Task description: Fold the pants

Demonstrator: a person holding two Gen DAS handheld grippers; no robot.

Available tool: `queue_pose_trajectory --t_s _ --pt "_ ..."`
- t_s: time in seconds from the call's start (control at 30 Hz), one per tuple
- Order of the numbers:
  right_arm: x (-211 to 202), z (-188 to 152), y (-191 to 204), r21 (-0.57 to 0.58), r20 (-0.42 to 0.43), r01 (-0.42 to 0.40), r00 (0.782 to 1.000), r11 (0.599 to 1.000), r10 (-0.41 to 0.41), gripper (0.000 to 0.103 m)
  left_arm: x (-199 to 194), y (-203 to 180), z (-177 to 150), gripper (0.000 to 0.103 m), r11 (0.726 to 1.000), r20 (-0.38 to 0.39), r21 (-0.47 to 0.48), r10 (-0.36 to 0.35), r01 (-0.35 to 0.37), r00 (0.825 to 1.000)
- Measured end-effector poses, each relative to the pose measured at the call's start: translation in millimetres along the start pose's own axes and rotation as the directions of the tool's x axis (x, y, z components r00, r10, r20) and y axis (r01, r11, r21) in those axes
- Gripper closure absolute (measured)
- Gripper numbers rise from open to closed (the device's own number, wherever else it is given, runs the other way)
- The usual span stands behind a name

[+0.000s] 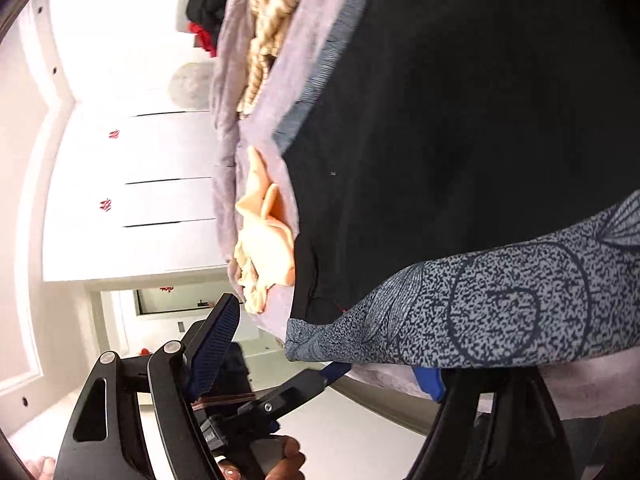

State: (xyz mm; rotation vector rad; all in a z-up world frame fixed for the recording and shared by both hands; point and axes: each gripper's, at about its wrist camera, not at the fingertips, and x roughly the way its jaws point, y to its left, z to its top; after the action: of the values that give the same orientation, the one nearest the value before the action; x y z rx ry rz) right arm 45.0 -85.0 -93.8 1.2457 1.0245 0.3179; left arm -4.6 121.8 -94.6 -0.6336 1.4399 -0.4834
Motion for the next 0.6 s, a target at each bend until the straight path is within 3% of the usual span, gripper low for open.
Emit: queue_pose_trajectory --t_s 0.03,0.07,0.1,0.3,0.4,0.47,0.5,0.57,0.6 --pt "0 -1 0 -0.001 -0.003 -0.001 1.0 1.0 0.001 0.021 4 5 5 0.006 0.999 0.01 -0.035 -0.001 0.001 1.0" --pt "-2 -2 -1 0.001 -0.008 0.001 1.0 1.0 -0.001 0.021 6 8 9 0.025 0.999 0.013 -0.052 0.007 -0.007 1.0" --pt "-2 -4 -3 0.005 -0.015 0.01 1.0 1.0 -0.01 0.021 10 11 13 0.037 0.998 0.002 -0.057 0.032 -0.032 0.999" --pt "-46 -13 -54 0.073 0.041 0.16 0.986 0.984 -0.164 0.021 15 8 15 0.042 0.994 -0.032 0.018 0.104 -0.103 0.994" --pt "-81 -7 -91 0.168 0.107 0.176 0.975 0.97 -0.195 0.023 19 1 15 0.042 0.991 -0.037 0.045 0.13 -0.128 0.991" --pt "-99 -3 -111 0.259 0.152 0.101 0.978 0.961 -0.144 0.037 27 -4 17 0.044 0.988 -0.043 0.049 0.148 -0.145 0.988" --pt "-103 -1 -116 0.288 0.174 0.067 0.977 0.955 -0.121 0.044 29 -4 19 0.054 0.985 -0.045 0.052 0.167 -0.165 0.985" --pt "-114 6 -124 0.333 0.211 0.008 0.974 0.943 -0.083 0.092 29 -8 23 0.058 0.981 -0.049 0.036 0.192 -0.19 0.98" --pt "-117 10 -124 0.347 0.214 0.0 0.974 0.938 -0.079 0.093 25 -10 25 0.058 0.981 -0.037 0.018 0.194 -0.194 0.98"
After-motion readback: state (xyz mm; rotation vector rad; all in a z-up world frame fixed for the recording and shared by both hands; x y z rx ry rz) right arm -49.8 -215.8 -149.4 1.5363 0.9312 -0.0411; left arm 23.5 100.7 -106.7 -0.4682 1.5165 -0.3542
